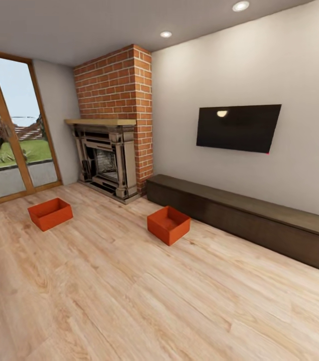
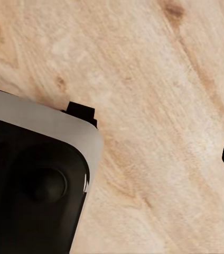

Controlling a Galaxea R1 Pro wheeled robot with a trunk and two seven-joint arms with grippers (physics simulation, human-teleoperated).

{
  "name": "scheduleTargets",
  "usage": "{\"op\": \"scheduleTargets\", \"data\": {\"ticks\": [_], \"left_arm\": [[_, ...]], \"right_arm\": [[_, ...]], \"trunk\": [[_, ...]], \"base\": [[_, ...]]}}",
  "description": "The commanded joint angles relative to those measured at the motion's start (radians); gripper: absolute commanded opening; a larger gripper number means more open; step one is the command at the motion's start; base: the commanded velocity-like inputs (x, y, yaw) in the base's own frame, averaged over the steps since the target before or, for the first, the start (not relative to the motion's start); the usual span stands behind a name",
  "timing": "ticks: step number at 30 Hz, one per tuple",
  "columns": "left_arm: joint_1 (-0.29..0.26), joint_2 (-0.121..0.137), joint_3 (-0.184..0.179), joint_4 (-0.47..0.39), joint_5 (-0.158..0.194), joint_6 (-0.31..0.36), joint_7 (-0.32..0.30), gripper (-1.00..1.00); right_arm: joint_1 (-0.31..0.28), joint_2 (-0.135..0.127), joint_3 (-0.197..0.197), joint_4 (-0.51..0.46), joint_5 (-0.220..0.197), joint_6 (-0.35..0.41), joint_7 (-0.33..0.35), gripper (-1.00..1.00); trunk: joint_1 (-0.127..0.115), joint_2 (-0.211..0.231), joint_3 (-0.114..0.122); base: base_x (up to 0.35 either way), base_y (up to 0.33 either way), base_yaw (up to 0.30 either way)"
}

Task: Move the two storage containers from the living room to the garage. In the garage, place one container on the floor and stack the other container on top of it (either order is fine).

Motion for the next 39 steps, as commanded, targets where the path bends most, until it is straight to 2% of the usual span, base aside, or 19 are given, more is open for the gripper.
{"op": "scheduleTargets", "data": {"ticks": [1, 32, 39], "left_arm": [[0.0, 0.0, 0.001, 0.0, 0.007, -0.001, 0.0, 1.0], [0.0, 0.0, 0.001, 0.0, 0.007, -0.001, 0.001, 1.0], [0.0, 0.0, 0.001, 0.0, 0.007, -0.001, 0.0, 1.0]], "right_arm": [[-0.001, 0.001, 0.008, 0.003, -0.007, -0.005, -0.001, 1.0], [-0.001, 0.002, 0.01, 0.003, -0.001, -0.006, 0.001, 1.0], [-0.001, 0.004, 0.011, 0.003, -0.001, -0.006, 0.001, 1.0]], "trunk": [[0.001, 0.0, -0.001], [0.001, 0.0, -0.001], [0.001, 0.0, -0.001]], "base": [[0.323, 0.0, 0.0], [0.323, 0.0, 0.001], [0.323, 0.0, 0.239]]}}
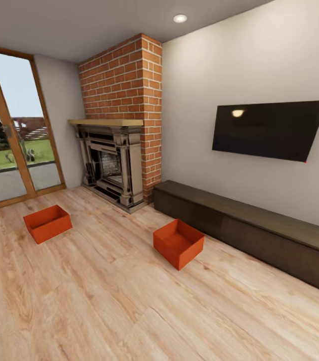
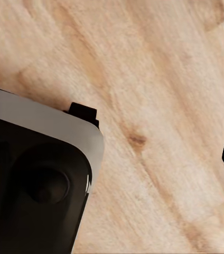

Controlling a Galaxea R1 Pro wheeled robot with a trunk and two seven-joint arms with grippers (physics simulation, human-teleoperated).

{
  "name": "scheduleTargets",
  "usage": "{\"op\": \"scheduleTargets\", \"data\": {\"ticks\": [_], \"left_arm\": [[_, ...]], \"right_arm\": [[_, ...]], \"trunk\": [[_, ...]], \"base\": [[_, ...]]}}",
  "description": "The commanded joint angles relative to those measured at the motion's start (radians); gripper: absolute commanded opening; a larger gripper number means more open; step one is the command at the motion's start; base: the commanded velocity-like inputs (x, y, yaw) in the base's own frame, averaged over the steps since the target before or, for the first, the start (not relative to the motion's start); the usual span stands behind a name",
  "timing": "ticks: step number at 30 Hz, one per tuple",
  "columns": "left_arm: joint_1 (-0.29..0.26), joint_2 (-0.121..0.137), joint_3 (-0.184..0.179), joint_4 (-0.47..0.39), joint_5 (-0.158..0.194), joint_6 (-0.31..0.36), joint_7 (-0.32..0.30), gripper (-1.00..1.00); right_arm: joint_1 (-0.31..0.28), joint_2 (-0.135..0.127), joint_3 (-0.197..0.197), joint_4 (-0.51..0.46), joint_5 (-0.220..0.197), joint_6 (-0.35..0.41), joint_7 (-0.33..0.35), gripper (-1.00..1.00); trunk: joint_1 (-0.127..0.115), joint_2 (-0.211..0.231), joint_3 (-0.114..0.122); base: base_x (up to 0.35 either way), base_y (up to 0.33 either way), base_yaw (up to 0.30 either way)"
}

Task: Move the two storage containers from the living room to the garage. In the garage, place one container on the floor and stack the other container on top of it (either order is fine).

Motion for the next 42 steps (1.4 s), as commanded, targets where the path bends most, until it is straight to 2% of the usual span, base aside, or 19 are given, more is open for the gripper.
{"op": "scheduleTargets", "data": {"ticks": [1, 21, 42], "left_arm": [[0.0, 0.0, 0.001, 0.0, 0.007, -0.001, 0.0, 1.0], [0.0, 0.0, 0.001, 0.0, 0.007, -0.001, 0.001, 1.0], [0.0, 0.0, 0.001, 0.0, 0.007, -0.001, 0.001, 1.0]], "right_arm": [[-0.001, 0.001, 0.008, 0.003, -0.007, -0.005, -0.001, 1.0], [-0.001, -0.002, 0.008, 0.003, -0.011, -0.005, -0.001, 1.0], [-0.001, -0.001, 0.008, 0.003, -0.006, -0.006, -0.001, 1.0]], "trunk": [[0.001, 0.0, -0.001], [0.001, 0.0, -0.001], [0.001, 0.0, -0.001]], "base": [[0.323, 0.0, 0.268], [0.323, 0.0, 0.258], [0.323, 0.0, 0.009]]}}
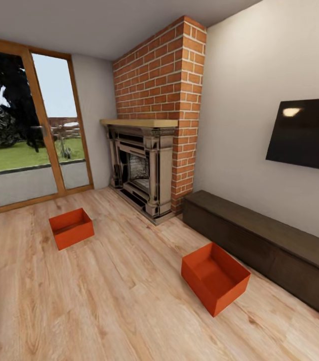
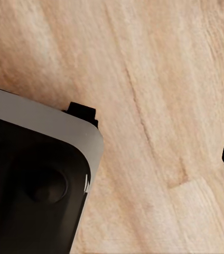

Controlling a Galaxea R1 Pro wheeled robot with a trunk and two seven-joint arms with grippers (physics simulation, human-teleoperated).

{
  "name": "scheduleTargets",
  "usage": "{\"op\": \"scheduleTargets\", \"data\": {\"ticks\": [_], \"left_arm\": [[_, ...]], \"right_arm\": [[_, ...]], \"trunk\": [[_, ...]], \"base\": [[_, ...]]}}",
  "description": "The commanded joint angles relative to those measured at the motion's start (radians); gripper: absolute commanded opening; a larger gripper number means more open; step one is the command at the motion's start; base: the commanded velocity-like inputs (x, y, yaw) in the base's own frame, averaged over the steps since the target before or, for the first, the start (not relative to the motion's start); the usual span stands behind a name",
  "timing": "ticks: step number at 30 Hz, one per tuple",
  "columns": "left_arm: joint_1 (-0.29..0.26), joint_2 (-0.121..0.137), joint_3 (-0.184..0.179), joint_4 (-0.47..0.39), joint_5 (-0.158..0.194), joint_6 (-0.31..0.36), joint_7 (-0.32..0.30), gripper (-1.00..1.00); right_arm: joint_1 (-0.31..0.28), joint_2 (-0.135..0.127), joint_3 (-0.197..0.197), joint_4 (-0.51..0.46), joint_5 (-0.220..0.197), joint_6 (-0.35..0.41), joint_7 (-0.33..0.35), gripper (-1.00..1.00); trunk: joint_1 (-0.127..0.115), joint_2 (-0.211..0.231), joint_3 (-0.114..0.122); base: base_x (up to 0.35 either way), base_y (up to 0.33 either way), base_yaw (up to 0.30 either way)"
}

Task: Move the two storage containers from the living room to the garage. In the garage, place one container on the floor and stack the other container on top of it (either order is fine).

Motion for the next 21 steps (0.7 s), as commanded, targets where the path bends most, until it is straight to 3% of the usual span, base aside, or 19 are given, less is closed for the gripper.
{"op": "scheduleTargets", "data": {"ticks": [1, 21], "left_arm": [[0.0, 0.0, 0.001, 0.0, 0.007, -0.001, 0.001, 1.0], [0.0, -0.001, 0.001, 0.0, 0.007, -0.001, 0.001, 1.0]], "right_arm": [[-0.001, 0.001, 0.008, 0.003, -0.007, -0.005, -0.001, 1.0], [-0.001, 0.001, 0.008, 0.003, -0.006, -0.005, -0.001, 1.0]], "trunk": [[0.001, 0.0, -0.001], [0.001, 0.0, -0.001]], "base": [[0.323, 0.0, 0.0], [0.323, 0.0, 0.0]]}}
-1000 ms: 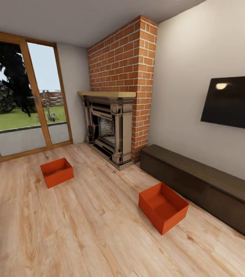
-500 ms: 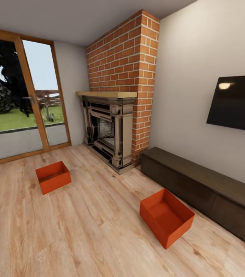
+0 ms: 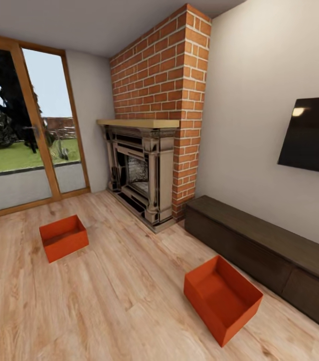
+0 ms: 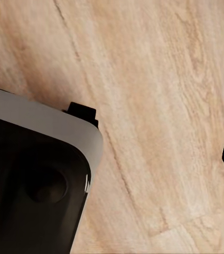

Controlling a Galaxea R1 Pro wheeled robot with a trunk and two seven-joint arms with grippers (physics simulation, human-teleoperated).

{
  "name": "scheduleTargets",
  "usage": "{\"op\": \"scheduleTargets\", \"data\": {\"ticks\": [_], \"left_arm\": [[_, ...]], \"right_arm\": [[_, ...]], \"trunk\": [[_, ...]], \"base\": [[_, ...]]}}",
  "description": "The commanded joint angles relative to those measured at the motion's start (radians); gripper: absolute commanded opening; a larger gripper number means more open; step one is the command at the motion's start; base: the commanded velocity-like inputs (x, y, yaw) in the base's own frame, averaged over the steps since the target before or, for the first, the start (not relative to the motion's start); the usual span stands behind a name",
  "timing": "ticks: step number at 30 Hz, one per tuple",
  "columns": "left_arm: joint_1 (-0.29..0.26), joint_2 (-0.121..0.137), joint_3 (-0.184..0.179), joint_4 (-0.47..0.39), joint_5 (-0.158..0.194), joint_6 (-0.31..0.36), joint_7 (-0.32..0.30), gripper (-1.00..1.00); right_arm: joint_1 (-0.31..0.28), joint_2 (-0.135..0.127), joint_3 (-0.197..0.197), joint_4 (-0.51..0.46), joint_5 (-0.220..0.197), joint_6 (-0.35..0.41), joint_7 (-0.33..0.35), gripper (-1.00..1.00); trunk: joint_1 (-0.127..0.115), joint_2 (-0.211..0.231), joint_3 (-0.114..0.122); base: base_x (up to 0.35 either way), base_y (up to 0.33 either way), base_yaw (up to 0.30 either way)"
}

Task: Move the two storage containers from the living room to the garage. In the garage, place one container on the floor and stack the other container on top of it (either order is fine).

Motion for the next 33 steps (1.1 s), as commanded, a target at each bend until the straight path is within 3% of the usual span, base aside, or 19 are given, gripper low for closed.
{"op": "scheduleTargets", "data": {"ticks": [1, 33], "left_arm": [[0.0, 0.0, 0.001, 0.0, 0.007, -0.001, 0.0, 1.0], [0.0, 0.0, 0.001, 0.0, 0.007, -0.001, 0.001, 1.0]], "right_arm": [[-0.001, 0.001, 0.008, 0.003, -0.008, -0.005, -0.001, 1.0], [-0.001, -0.001, 0.008, 0.003, -0.01, -0.005, -0.001, 1.0]], "trunk": [[0.001, 0.0, -0.001], [0.001, 0.0, -0.001]], "base": [[0.323, 0.0, 0.0], [0.323, 0.0, 0.0]]}}
